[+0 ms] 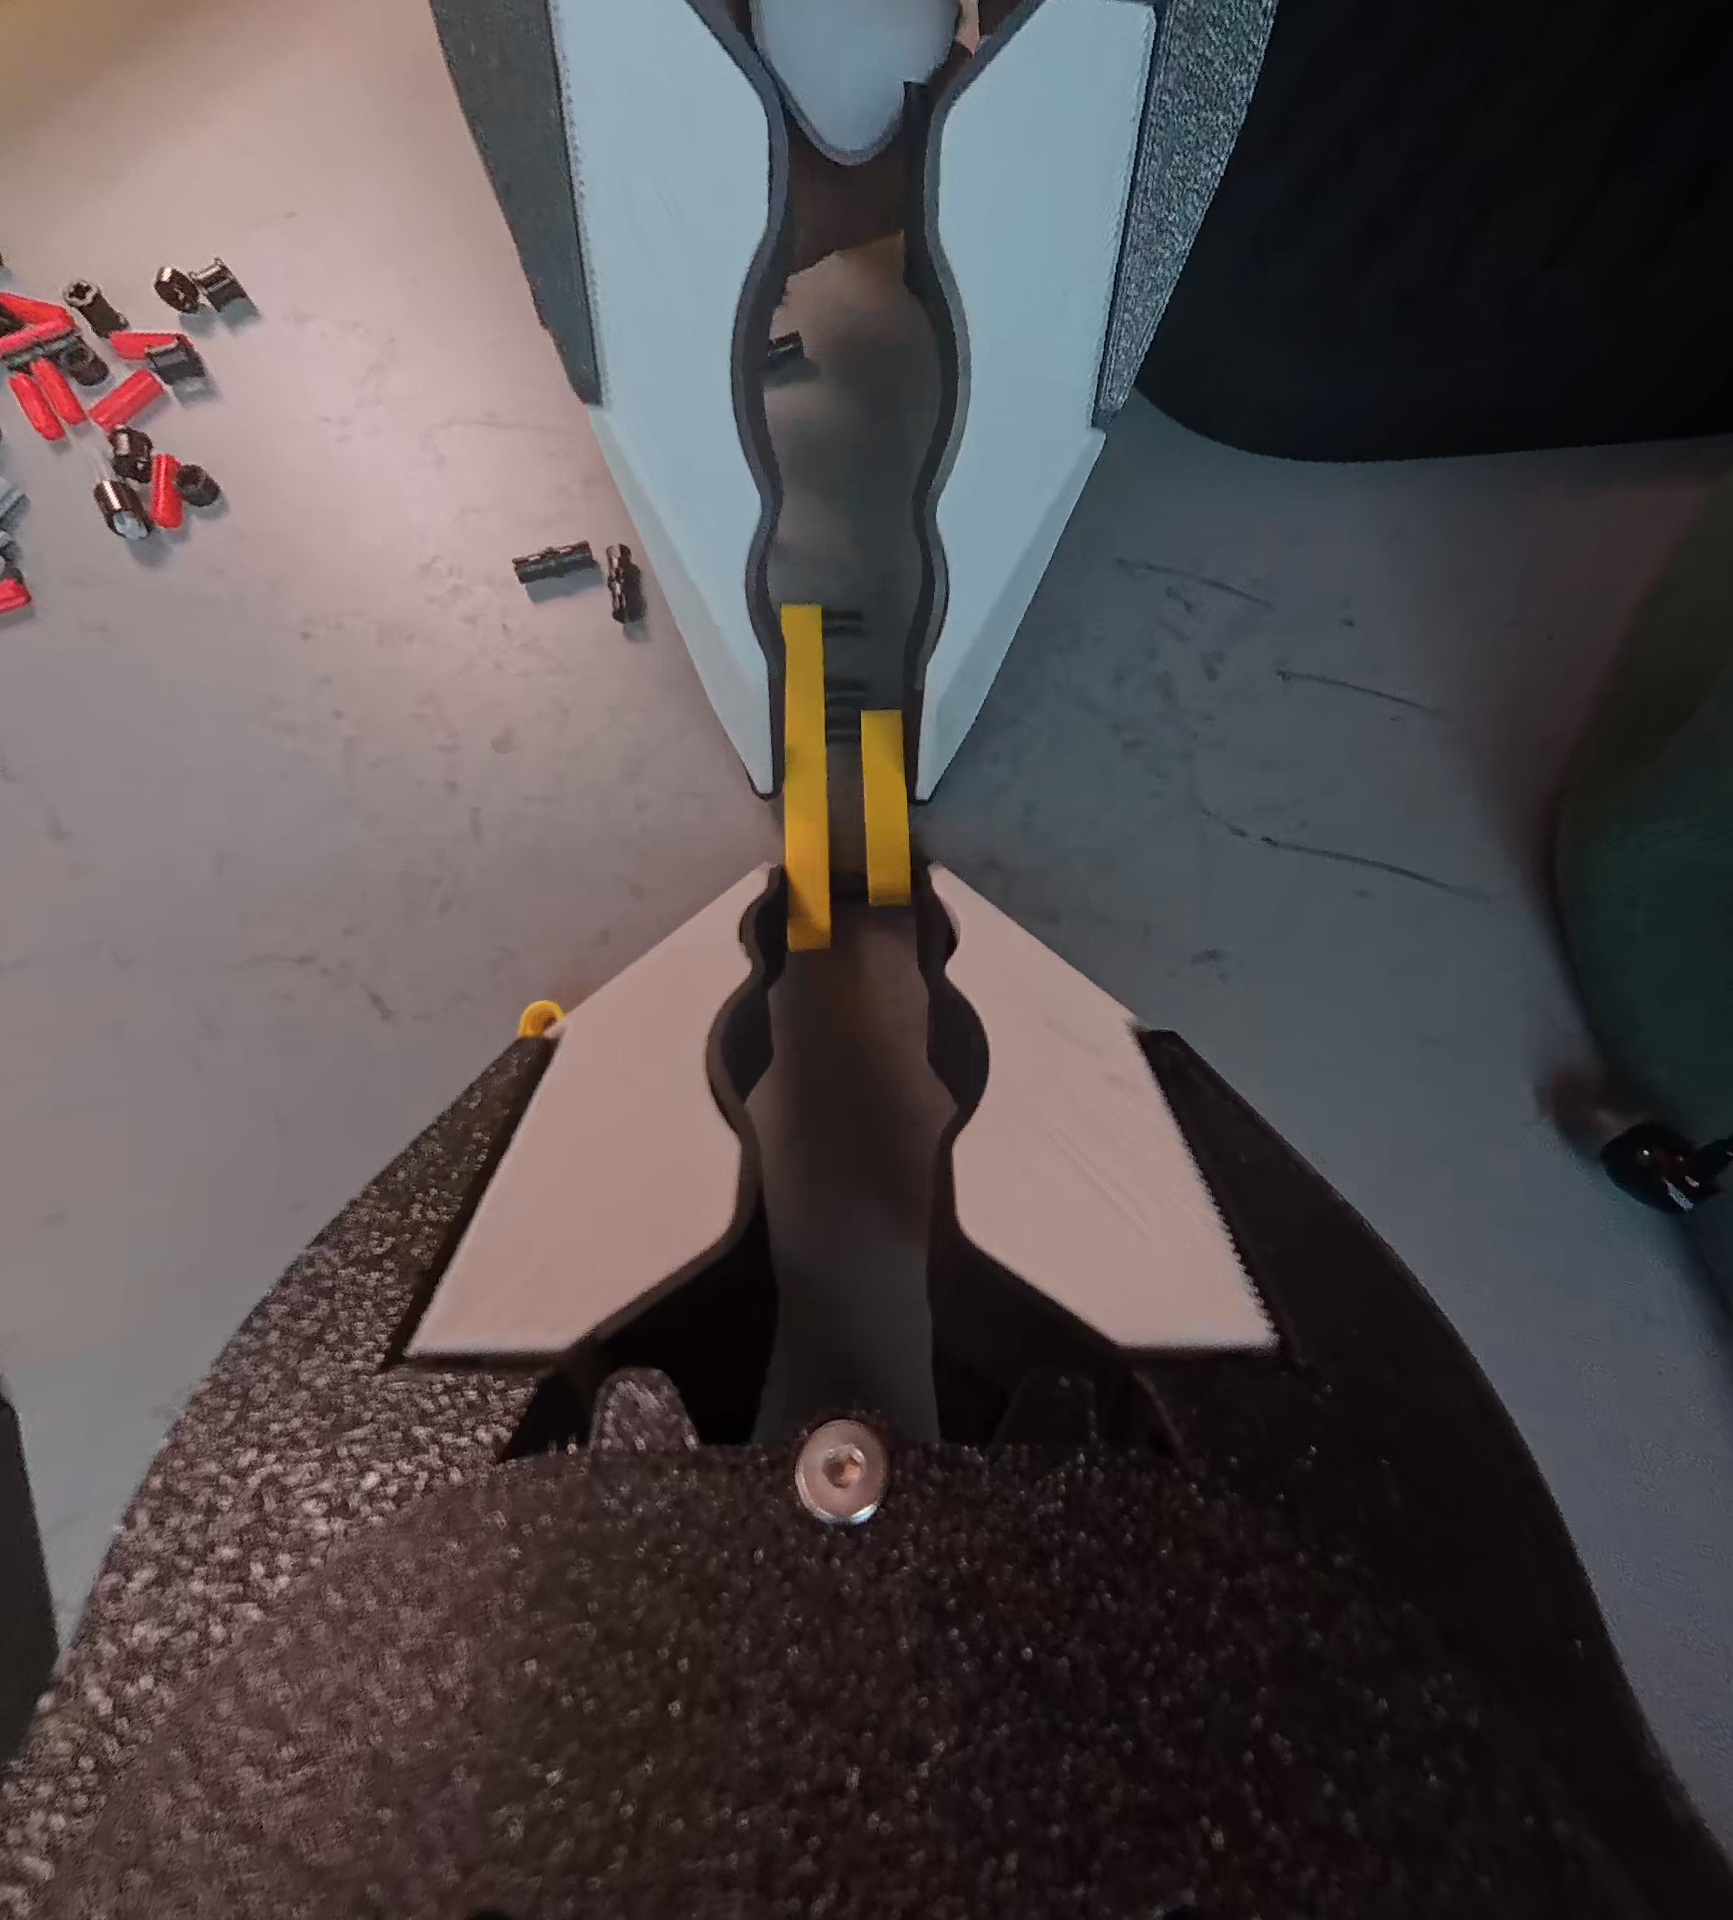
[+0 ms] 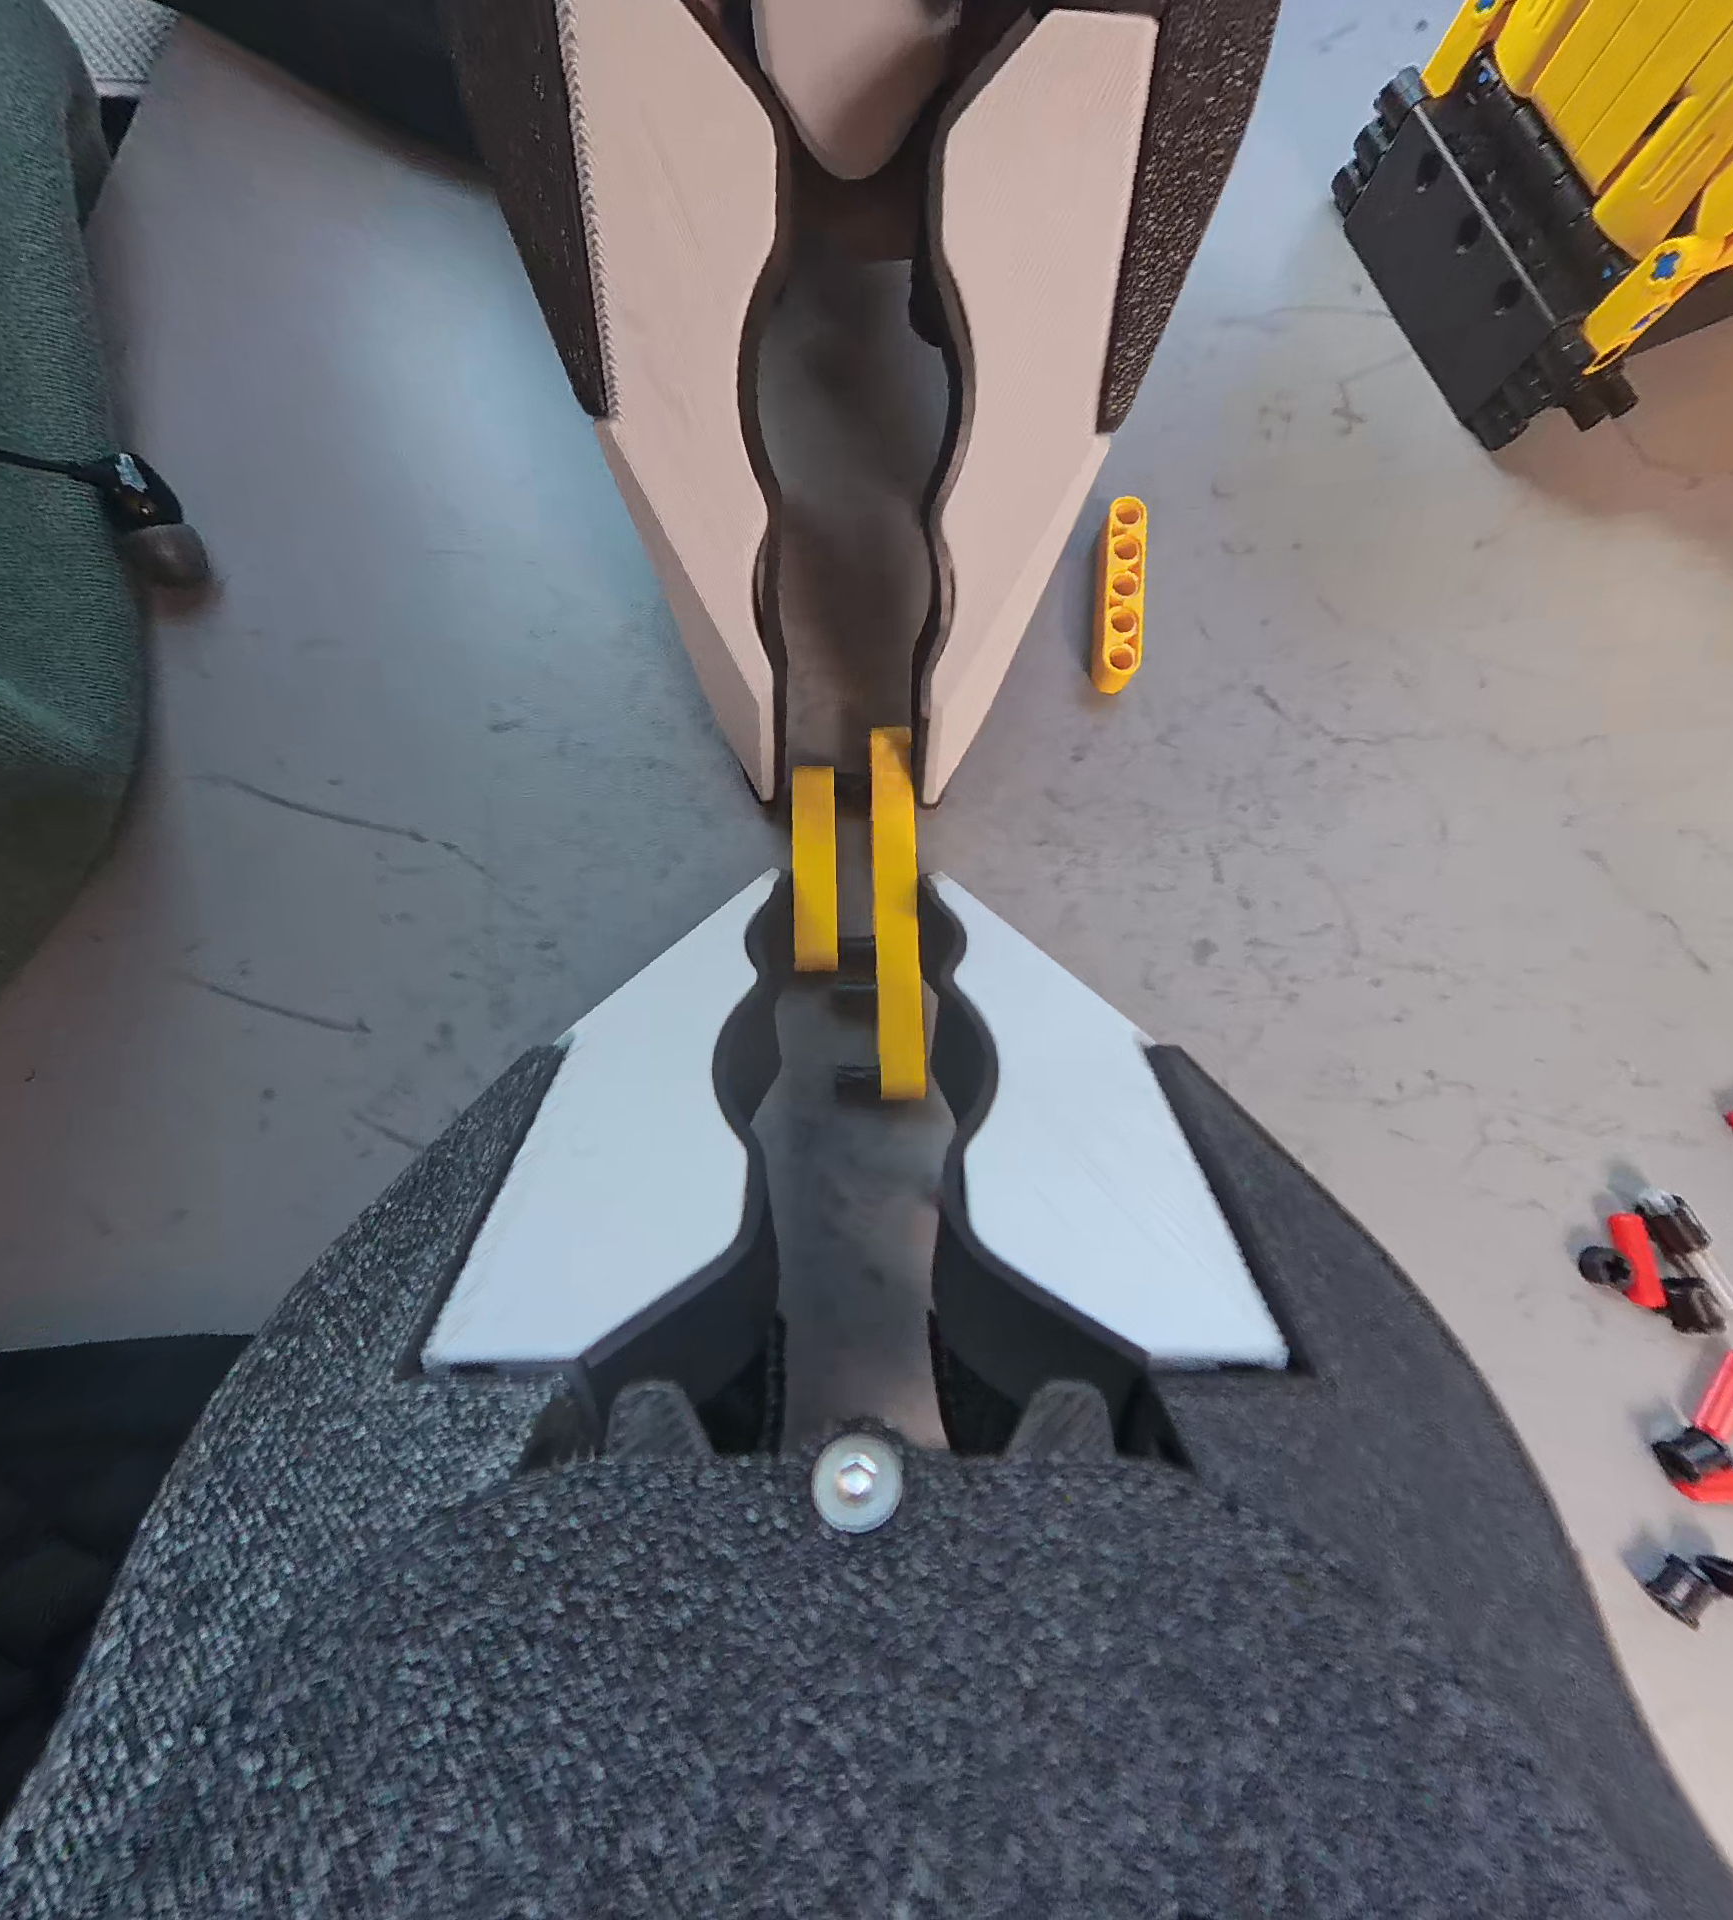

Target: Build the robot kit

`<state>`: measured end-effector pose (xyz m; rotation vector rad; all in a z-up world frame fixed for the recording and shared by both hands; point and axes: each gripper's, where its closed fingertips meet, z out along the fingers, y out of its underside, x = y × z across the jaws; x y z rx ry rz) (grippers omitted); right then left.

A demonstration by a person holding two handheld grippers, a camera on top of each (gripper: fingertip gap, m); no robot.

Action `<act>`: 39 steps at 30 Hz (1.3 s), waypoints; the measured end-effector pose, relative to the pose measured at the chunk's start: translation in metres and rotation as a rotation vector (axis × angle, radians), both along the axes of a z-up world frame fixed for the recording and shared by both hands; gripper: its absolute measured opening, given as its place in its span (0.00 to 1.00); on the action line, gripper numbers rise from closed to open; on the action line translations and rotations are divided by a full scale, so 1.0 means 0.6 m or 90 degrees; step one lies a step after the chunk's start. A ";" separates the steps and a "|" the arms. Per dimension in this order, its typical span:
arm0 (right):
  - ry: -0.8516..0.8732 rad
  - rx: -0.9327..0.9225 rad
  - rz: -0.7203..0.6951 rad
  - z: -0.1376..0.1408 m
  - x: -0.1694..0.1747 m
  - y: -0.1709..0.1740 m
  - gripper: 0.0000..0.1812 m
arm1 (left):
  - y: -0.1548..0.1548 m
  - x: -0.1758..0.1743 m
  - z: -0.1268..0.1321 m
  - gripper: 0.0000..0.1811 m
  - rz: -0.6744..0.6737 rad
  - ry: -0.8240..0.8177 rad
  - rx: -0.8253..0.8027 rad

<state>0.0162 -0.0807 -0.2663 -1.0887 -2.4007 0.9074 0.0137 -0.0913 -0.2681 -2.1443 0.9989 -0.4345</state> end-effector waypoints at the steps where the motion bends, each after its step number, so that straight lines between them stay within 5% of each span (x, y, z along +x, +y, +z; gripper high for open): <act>1: -0.001 -0.002 0.000 0.000 0.000 -0.001 0.13 | 0.001 0.001 0.000 0.13 0.002 0.002 0.002; 15: -0.022 -0.041 0.004 0.003 0.006 -0.010 0.11 | -0.004 0.006 0.004 0.12 -0.004 -0.024 -0.018; 22: -0.105 -0.127 -0.030 0.010 0.023 -0.011 0.09 | -0.021 0.003 0.022 0.10 -0.066 0.022 0.080; 29: -0.031 -0.054 0.016 0.030 0.032 -0.004 0.15 | -0.010 -0.008 0.003 0.03 -0.045 0.057 0.073; 34: 0.031 0.018 0.021 0.048 0.043 0.034 0.04 | -0.002 -0.006 0.016 0.04 -0.038 0.048 0.099; 39: 0.037 0.057 0.061 0.024 0.052 0.025 0.04 | -0.010 0.011 0.011 0.04 -0.074 0.049 0.102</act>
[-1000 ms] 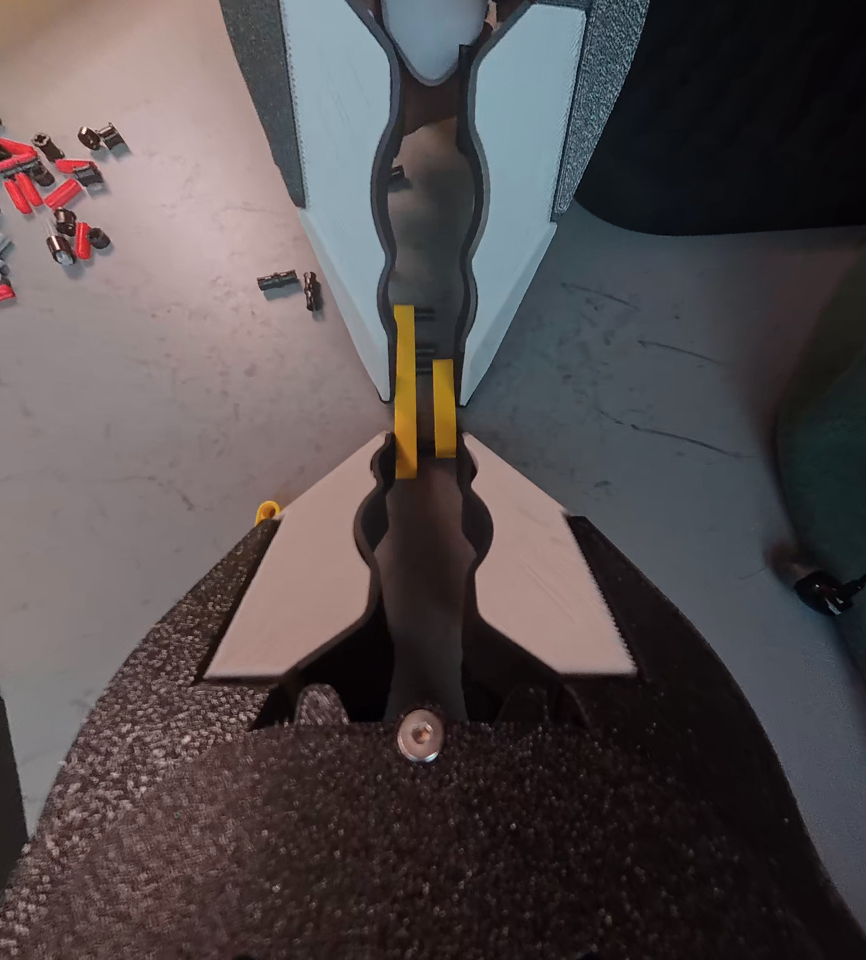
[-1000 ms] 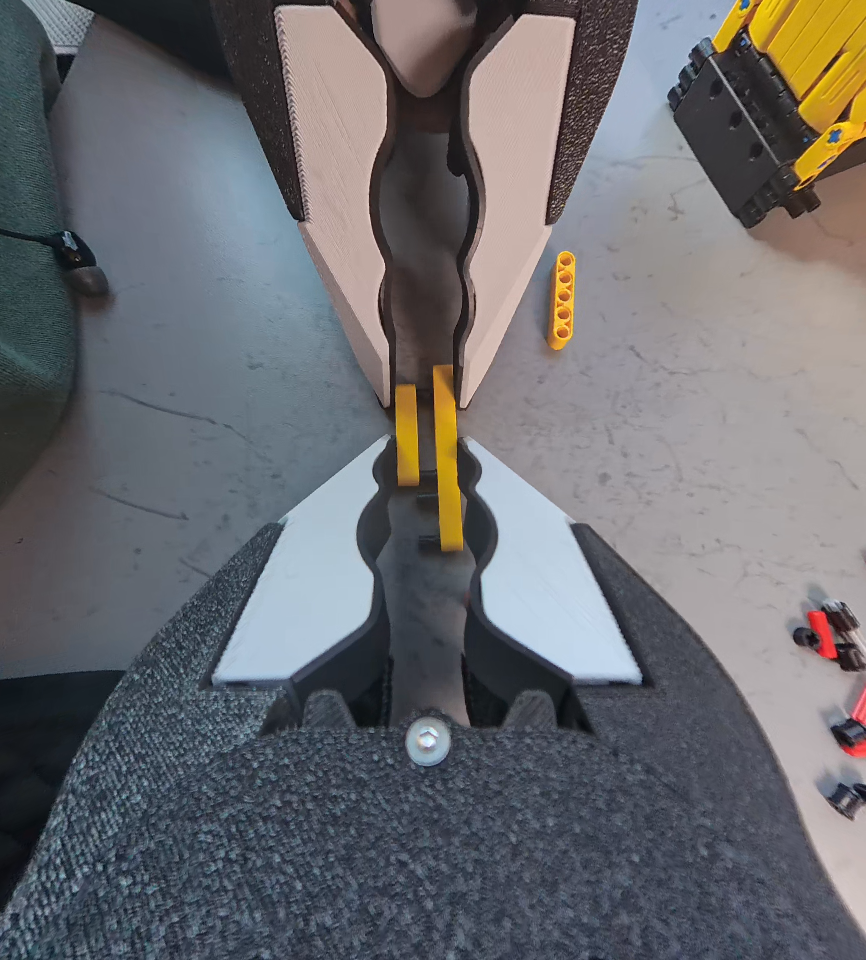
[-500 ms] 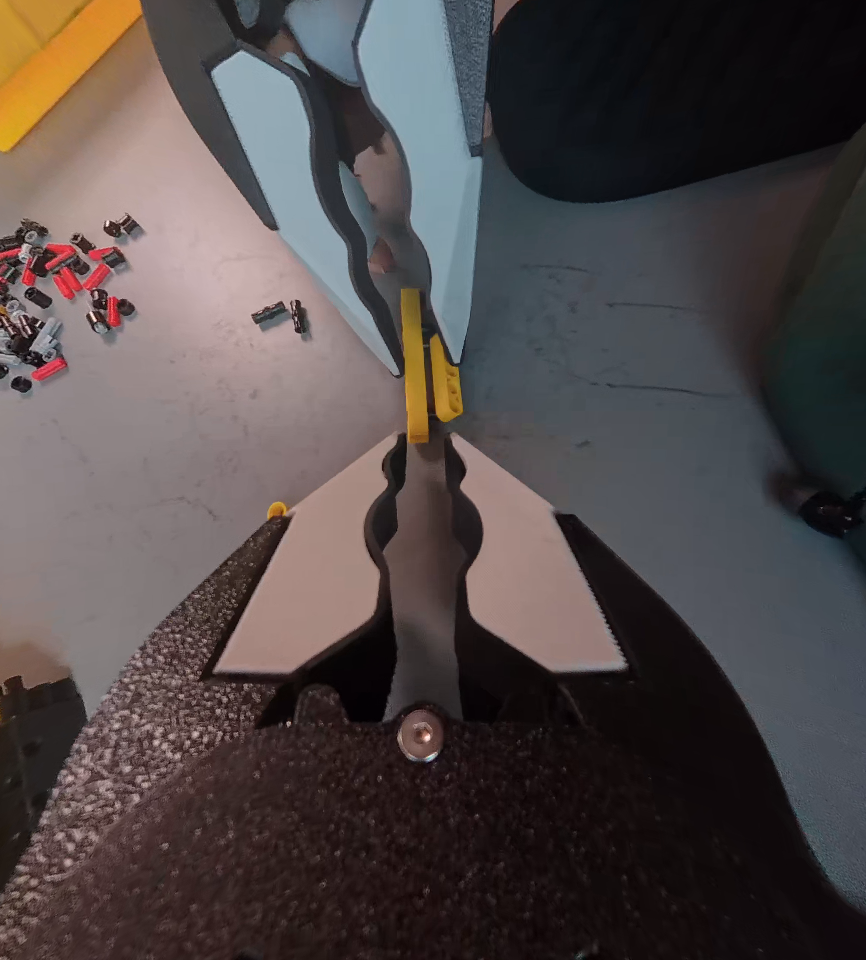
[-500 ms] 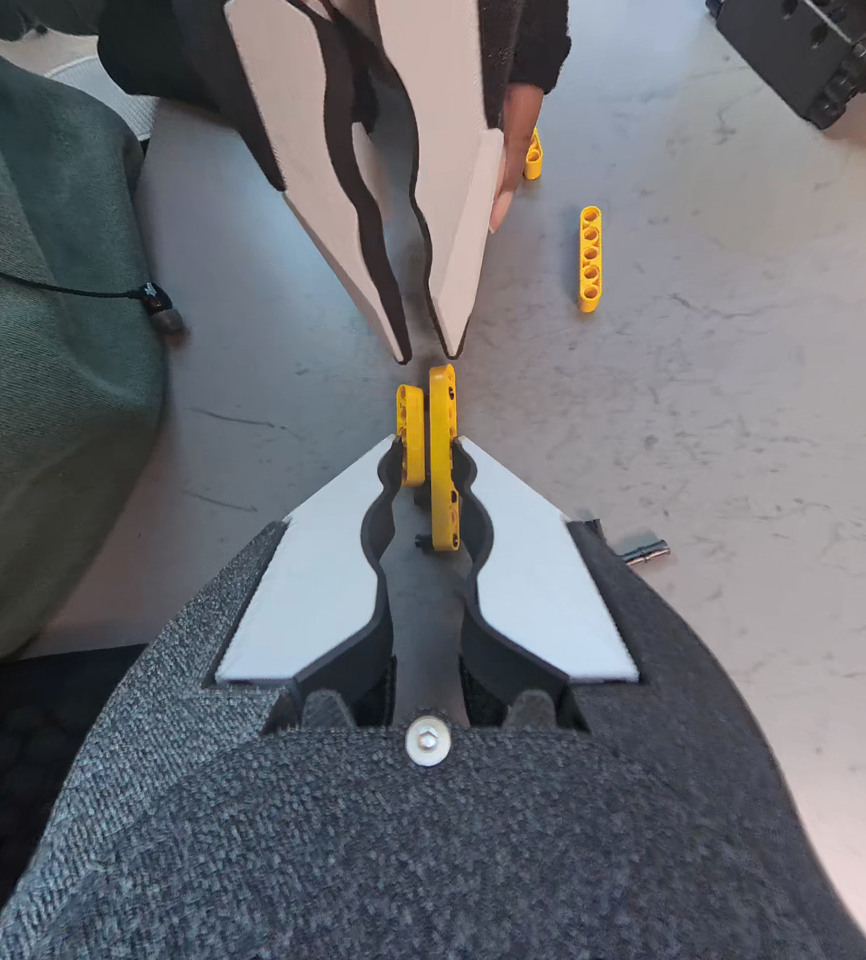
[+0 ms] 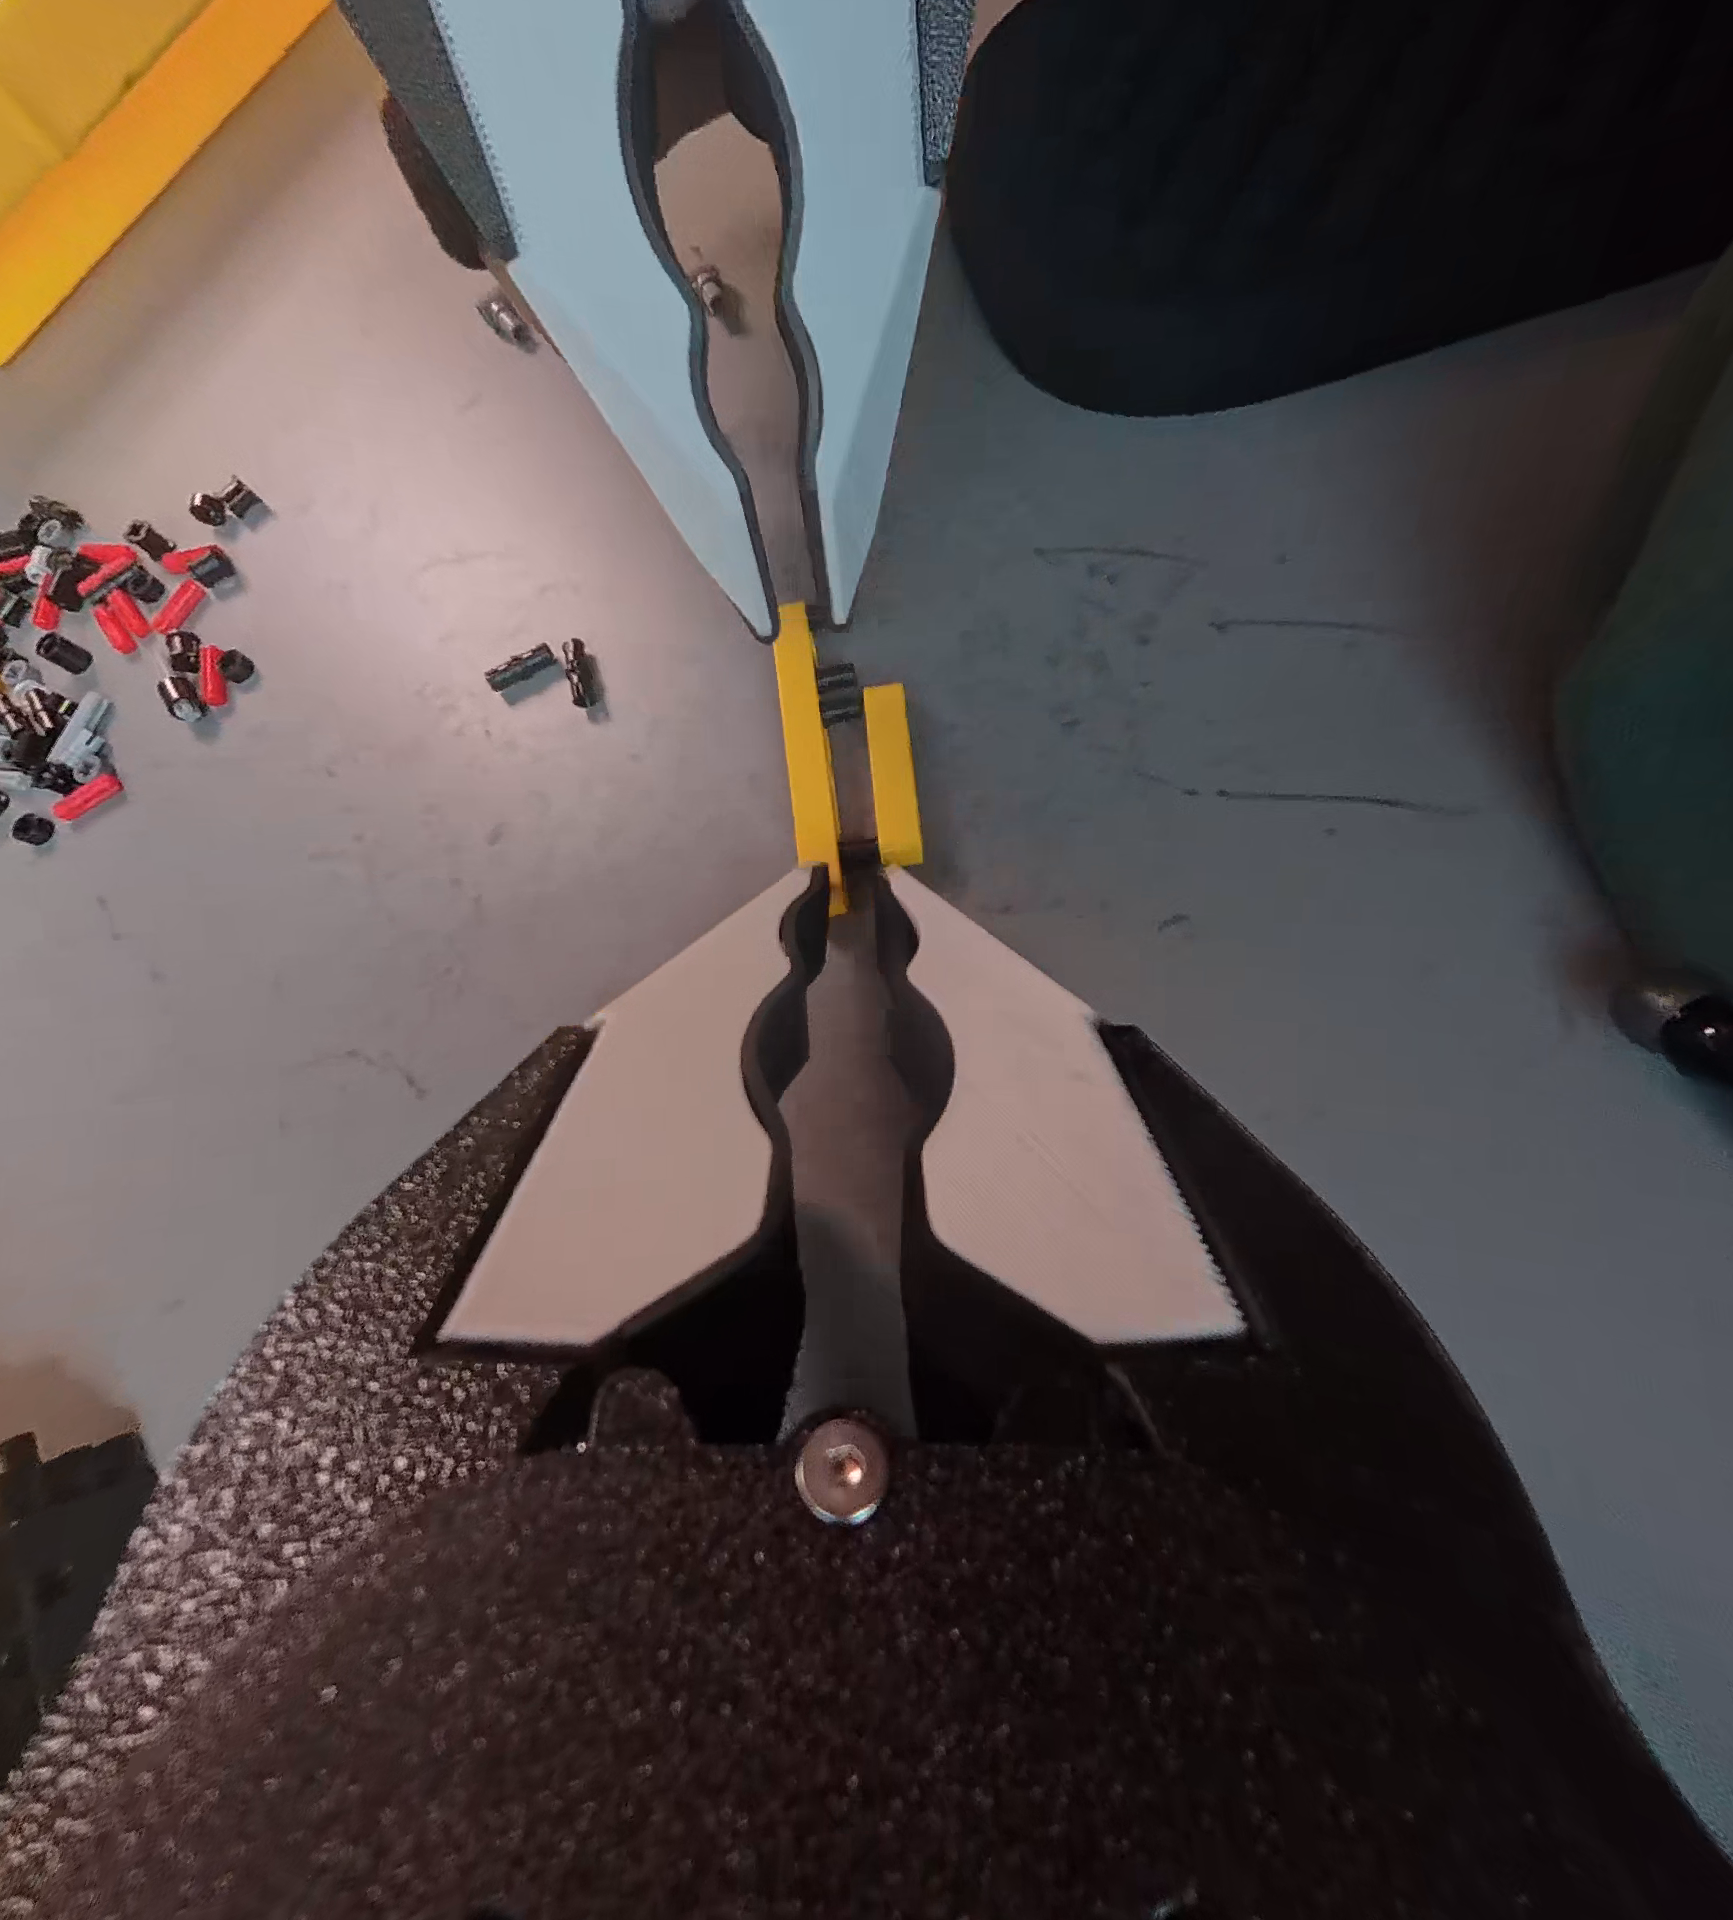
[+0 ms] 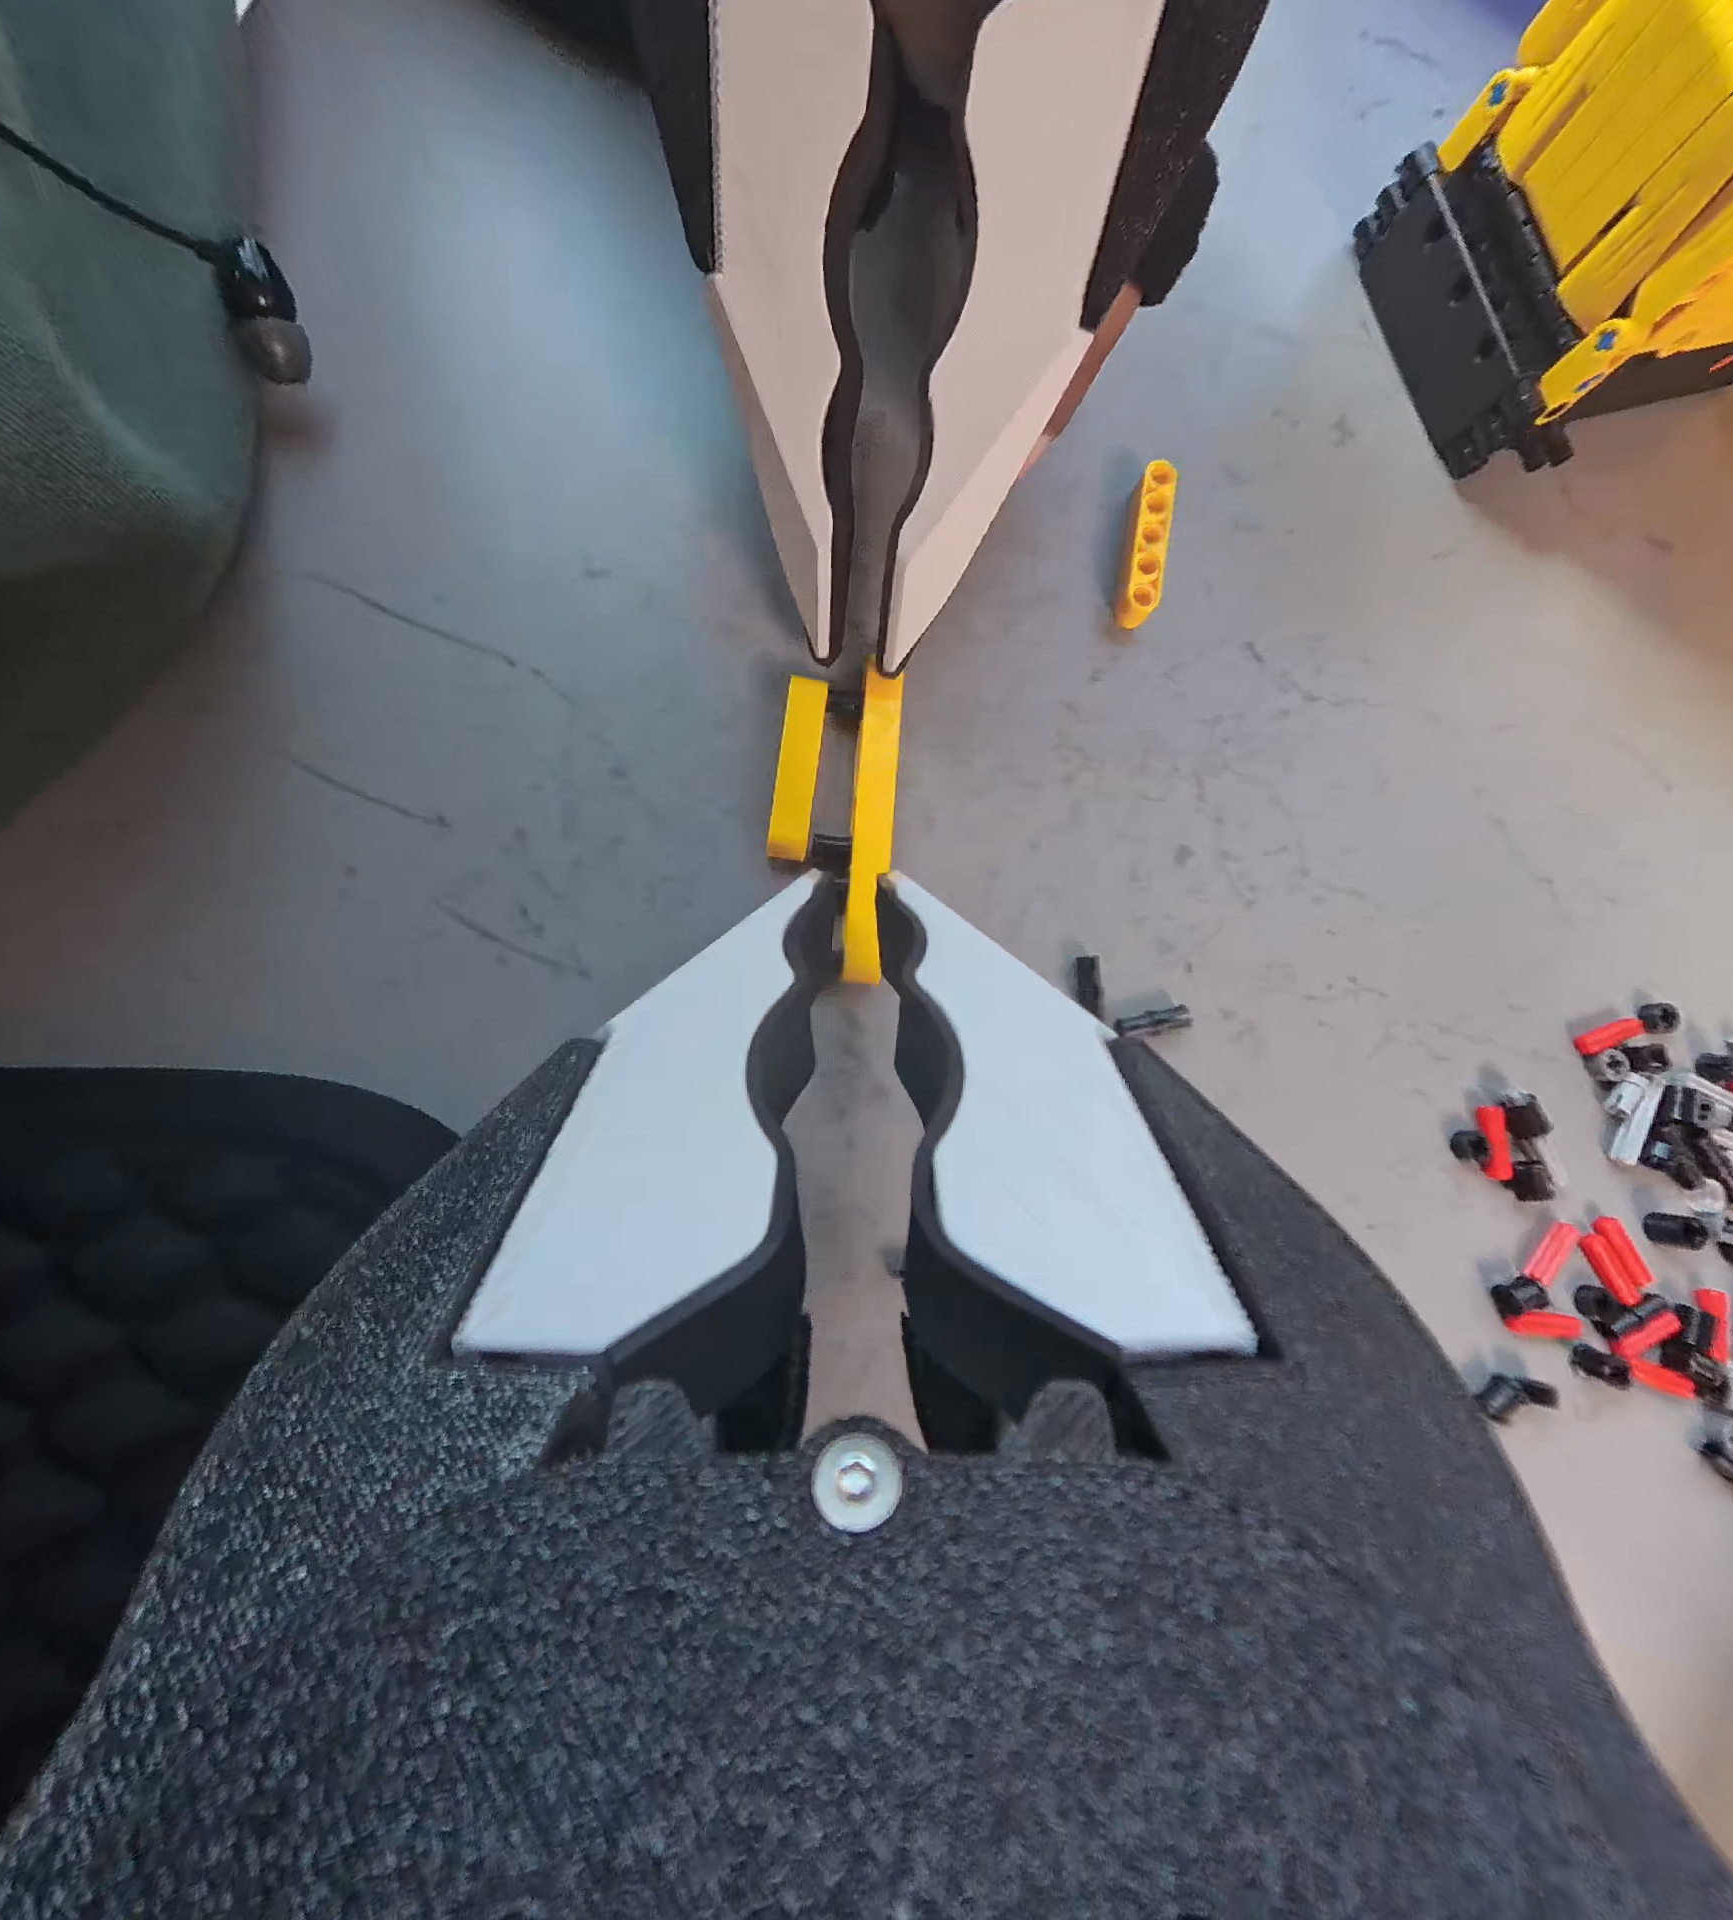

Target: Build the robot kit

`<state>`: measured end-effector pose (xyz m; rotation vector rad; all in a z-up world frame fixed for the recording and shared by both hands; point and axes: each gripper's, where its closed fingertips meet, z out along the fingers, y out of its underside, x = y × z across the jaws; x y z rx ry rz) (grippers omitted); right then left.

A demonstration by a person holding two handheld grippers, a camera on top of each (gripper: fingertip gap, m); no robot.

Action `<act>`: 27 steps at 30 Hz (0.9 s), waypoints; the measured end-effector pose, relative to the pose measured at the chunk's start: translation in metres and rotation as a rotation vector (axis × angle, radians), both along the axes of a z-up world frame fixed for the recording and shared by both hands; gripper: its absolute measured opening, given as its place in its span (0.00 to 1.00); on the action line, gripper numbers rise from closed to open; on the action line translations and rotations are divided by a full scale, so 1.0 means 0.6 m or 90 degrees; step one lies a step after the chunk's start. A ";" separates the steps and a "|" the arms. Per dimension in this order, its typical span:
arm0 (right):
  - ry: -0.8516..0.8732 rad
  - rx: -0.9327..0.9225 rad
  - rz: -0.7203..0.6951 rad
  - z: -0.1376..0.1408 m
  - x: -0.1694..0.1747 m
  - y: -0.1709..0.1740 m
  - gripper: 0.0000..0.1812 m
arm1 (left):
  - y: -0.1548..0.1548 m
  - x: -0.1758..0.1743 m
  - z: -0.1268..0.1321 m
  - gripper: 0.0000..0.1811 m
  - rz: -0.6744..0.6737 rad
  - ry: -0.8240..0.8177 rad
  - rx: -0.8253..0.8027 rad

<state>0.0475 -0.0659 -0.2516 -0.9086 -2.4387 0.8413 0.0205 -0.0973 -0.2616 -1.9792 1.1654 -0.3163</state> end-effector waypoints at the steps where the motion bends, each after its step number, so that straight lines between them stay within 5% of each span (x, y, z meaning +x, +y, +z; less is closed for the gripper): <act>1: -0.008 0.006 0.001 -0.008 0.002 0.001 0.05 | 0.001 0.000 0.000 0.04 0.000 0.001 0.000; 8: -0.025 -0.038 -0.044 -0.016 -0.012 0.015 0.04 | 0.011 -0.006 0.001 0.04 0.021 -0.028 -0.035; 18: -0.241 -0.297 -0.189 -0.015 -0.024 0.026 0.04 | 0.032 -0.021 -0.003 0.07 0.055 -0.033 -0.065; 27: -0.039 -0.113 -0.051 0.033 -0.018 0.007 0.10 | 0.032 -0.021 -0.011 0.04 0.055 -0.036 -0.124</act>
